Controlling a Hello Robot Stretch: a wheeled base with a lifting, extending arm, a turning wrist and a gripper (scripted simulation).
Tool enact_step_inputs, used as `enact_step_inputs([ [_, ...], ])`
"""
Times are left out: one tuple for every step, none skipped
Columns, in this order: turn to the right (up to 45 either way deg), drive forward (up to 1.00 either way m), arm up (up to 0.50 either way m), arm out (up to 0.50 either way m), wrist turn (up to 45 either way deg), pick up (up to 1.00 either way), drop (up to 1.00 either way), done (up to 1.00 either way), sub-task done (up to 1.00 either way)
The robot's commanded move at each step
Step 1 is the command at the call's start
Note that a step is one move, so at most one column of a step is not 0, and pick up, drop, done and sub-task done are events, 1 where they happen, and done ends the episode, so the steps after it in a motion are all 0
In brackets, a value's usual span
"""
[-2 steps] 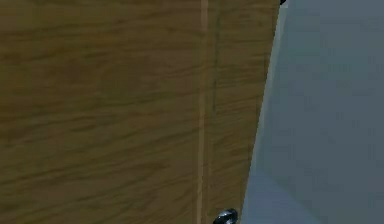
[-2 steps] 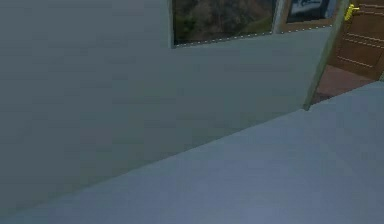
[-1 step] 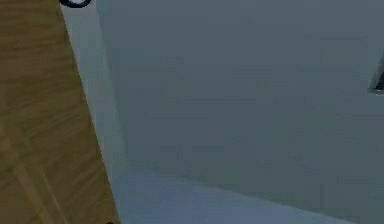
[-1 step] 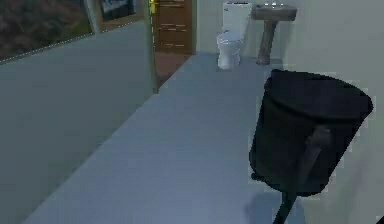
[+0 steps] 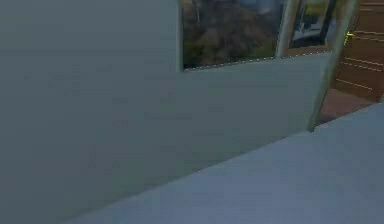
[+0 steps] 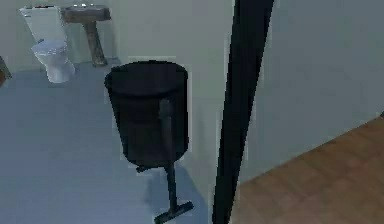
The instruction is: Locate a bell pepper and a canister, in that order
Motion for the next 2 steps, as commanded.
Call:
enact_step_inputs([
  [45.0, 0.0, 0.0, 0.0, 0.0, 0.0, 0.0, 0.0, 0.0],
  [27.0, 0.0, 0.0, 0.0, 0.0, 0.0, 0.0, 0.0, 0.0],
])
